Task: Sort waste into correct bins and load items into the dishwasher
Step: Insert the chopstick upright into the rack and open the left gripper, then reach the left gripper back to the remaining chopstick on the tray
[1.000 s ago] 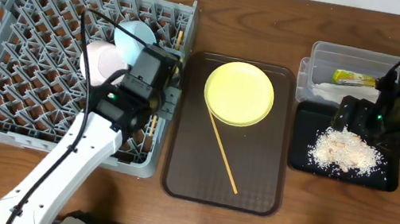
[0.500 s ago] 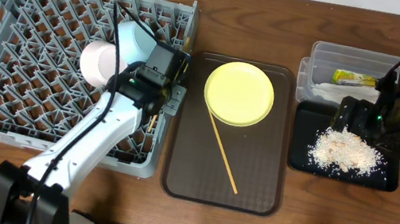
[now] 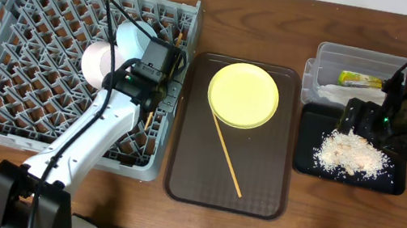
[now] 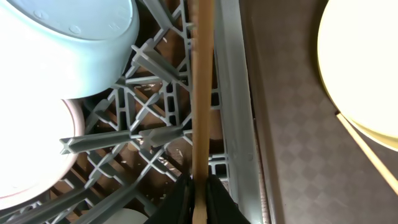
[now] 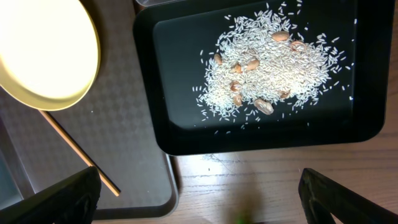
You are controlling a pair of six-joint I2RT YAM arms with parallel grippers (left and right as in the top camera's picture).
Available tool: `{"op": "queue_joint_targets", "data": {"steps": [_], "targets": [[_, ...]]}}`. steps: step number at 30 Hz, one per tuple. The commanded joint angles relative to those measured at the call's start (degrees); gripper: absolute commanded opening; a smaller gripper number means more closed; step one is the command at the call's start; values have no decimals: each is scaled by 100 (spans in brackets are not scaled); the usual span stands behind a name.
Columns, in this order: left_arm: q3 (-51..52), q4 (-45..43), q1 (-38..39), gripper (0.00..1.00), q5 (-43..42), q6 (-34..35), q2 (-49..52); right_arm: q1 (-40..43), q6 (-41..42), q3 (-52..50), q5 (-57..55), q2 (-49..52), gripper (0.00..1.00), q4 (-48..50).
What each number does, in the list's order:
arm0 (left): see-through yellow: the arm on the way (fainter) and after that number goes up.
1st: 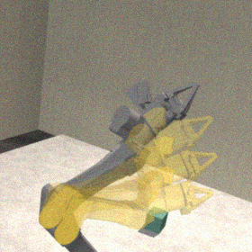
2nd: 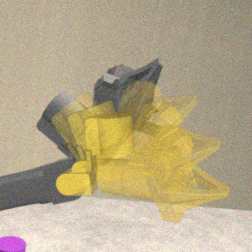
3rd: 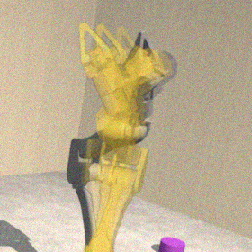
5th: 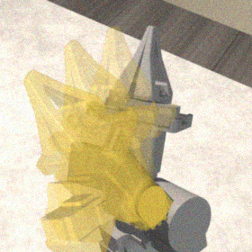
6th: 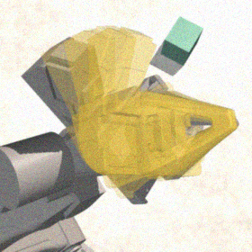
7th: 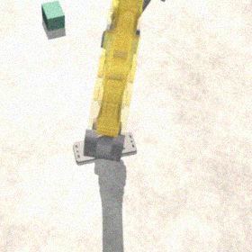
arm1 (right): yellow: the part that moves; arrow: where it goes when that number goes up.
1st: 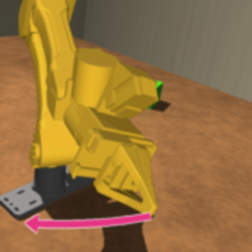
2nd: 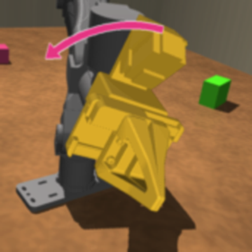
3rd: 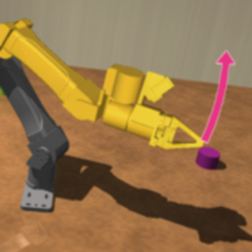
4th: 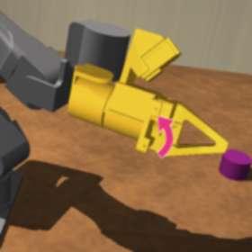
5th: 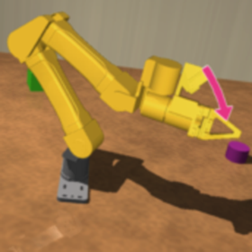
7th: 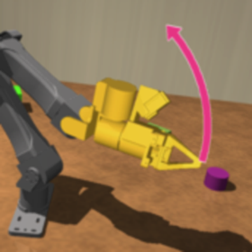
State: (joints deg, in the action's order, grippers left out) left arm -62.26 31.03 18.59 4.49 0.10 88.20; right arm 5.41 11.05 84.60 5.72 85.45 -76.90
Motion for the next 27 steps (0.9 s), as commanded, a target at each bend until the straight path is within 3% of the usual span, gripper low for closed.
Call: {"op": "queue_joint_targets", "data": {"steps": [1,6,14,17,19,22,27], "targets": [[4,-11,-22,12,70,17,24,20,-83,-2,-33,-15,99,-7],[33,-9,-22,21,70,17,70,20,-83,-2,-33,-15,99,-7],[11,-72,-20,27,70,17,42,20,-85,-2,-33,-15,99,-13],[-74,-44,-13,43,26,221,-107,20,-83,-2,-33,-15,99,-15],[-114,-48,9,47,-269,254,-260,20,-83,-2,-33,-15,99,-13],[-127,-61,105,48,-977,763,-535,20,-83,-2,-33,-15,99,-7],[-105,17,592,48,-1478,2415,-546,20,-83,-2,-33,-15,99,31]]}}
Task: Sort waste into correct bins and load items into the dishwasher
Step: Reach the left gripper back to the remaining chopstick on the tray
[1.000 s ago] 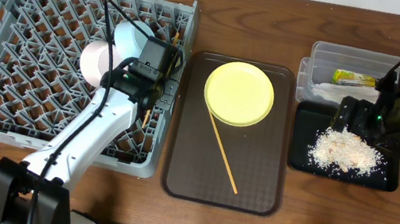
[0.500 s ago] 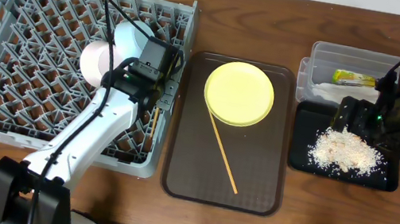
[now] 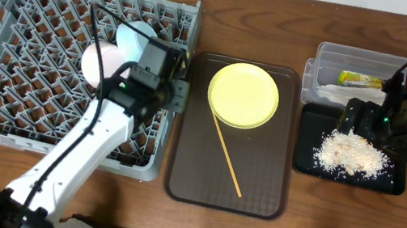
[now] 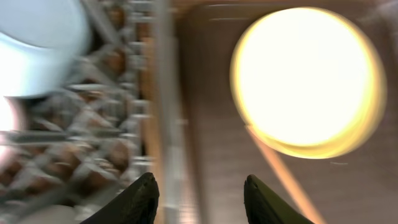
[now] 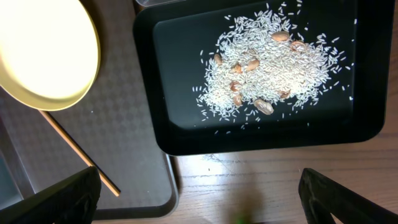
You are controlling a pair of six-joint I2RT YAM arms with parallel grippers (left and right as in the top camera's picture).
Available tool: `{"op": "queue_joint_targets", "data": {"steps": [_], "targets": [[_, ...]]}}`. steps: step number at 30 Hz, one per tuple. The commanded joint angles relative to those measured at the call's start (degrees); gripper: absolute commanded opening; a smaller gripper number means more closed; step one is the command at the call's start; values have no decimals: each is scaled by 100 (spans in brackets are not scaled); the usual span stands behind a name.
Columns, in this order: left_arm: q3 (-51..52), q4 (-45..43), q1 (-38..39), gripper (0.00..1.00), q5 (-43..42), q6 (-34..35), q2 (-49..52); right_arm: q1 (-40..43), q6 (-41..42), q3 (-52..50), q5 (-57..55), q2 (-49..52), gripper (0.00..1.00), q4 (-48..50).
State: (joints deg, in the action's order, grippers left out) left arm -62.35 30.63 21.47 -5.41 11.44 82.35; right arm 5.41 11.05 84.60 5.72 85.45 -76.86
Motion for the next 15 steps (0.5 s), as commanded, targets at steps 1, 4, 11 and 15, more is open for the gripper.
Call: {"op": "queue_joint_targets", "data": {"steps": [1,4,11,15], "targets": [[-85,57,389,48,-487,1475,66,20,-83,-2,-33,-15,99,28],[-68,50,787,52,-382,2188,282,20,-83,-2,-33,-15,99,28],[-68,-20,1683,54,304,3123,1150,20,-83,-2,-33,-15,99,28],[-68,-254,1978,56,332,3136,1722,20,-83,-2,-33,-15,99,28]]}}
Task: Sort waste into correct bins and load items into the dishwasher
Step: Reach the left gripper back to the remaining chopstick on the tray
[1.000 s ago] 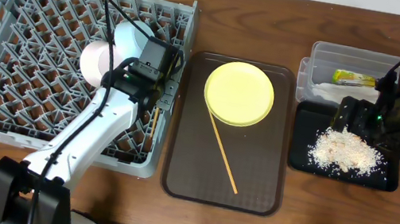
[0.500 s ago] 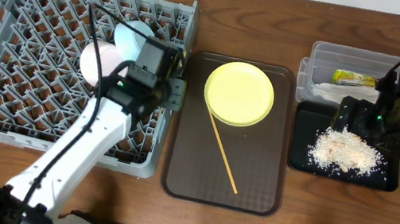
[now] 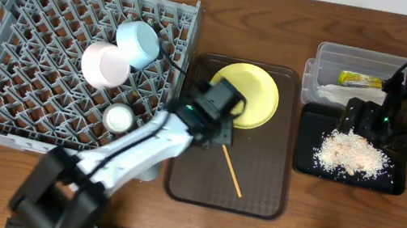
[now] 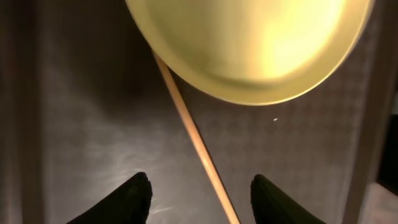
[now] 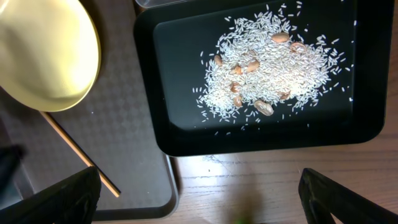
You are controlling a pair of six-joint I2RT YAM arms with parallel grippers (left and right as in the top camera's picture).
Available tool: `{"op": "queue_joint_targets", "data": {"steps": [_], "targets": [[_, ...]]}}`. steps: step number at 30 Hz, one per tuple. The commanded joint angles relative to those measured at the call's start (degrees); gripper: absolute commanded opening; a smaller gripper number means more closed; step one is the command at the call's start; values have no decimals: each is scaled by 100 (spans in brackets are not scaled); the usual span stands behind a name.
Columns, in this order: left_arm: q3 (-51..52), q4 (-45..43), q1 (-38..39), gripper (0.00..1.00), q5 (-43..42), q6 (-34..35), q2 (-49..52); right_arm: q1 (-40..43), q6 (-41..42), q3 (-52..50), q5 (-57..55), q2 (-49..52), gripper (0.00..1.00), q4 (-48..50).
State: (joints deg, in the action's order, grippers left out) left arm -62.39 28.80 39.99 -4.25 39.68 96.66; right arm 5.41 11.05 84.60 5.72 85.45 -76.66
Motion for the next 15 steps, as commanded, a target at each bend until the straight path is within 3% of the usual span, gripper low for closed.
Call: {"op": "queue_joint_targets", "data": {"steps": [1,10,15], "targets": [[-63,-125,179,56,219,339,442,20,-83,-2,-33,-15,99,9],[-63,-162,286,56,219,481,1174,20,-83,-2,-33,-15,99,7],[-63,297,278,38,249,481,1185,20,-85,-2,-33,-15,99,0]]}}
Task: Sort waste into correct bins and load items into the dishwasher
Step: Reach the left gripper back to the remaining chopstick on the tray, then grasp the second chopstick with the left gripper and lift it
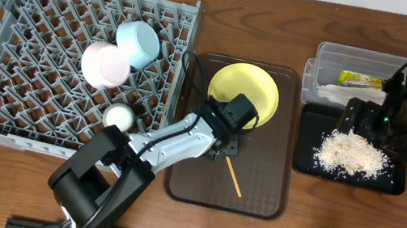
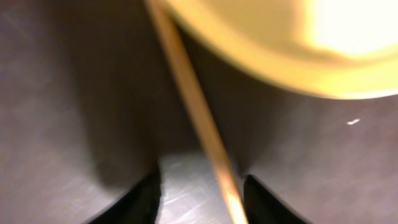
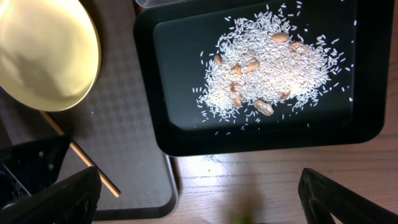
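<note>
A thin wooden chopstick (image 1: 233,178) lies slantwise on the brown tray (image 1: 189,179), its upper end under my left gripper (image 1: 225,144). In the left wrist view the chopstick (image 2: 198,121) runs between the two dark fingertips (image 2: 142,198); the left gripper (image 2: 200,186) is open and low over it. The yellow plate (image 1: 244,93) sits at the tray's far end. My right gripper (image 3: 199,190) hangs open and holds nothing, over the black bin (image 3: 155,81) of rice and nuts.
The grey dish rack on the left holds a blue cup (image 1: 137,42), a pink cup (image 1: 105,66) and a small white cup (image 1: 117,117). A clear bin (image 1: 323,55) with a yellow wrapper (image 1: 360,79) stands behind the black bin (image 1: 307,159).
My left gripper has dropped from above the tray to just over it, its open jaws now straddling the chopstick below the plate's edge. The right arm has not moved.
My left gripper was shut on a chopstick at the rack's right edge. Then it was open with nothing in it over the rack's rim beside the tray. Then it was above the second chopstick on the tray, and now it sits low around that chopstick.
</note>
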You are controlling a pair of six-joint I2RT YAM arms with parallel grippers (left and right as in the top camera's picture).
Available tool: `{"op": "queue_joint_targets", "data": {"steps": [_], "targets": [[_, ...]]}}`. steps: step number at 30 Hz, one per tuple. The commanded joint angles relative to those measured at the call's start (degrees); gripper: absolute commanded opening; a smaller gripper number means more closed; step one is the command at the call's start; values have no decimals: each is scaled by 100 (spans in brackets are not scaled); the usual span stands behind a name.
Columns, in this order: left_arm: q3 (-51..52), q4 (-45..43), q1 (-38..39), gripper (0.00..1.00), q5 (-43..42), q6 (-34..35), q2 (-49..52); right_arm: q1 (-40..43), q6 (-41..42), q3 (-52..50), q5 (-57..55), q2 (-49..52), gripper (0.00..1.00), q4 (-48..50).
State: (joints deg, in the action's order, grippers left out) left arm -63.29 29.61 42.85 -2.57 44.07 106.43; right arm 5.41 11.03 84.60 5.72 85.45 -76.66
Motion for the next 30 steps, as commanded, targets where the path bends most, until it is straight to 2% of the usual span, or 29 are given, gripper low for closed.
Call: {"op": "queue_joint_targets", "data": {"steps": [1,7,19,30], "targets": [[26,315,-7,35,120,48,208,20,-83,-2,-33,-15,99,0],[26,748,-15,33,374,111,205,20,-83,-2,-33,-15,99,0],[26,704,-20,8,372,107,205,20,-83,-2,-33,-15,99,-7],[-35,813,-313,8,369,35,-68,20,-83,-2,-33,-15,99,-7]]}}
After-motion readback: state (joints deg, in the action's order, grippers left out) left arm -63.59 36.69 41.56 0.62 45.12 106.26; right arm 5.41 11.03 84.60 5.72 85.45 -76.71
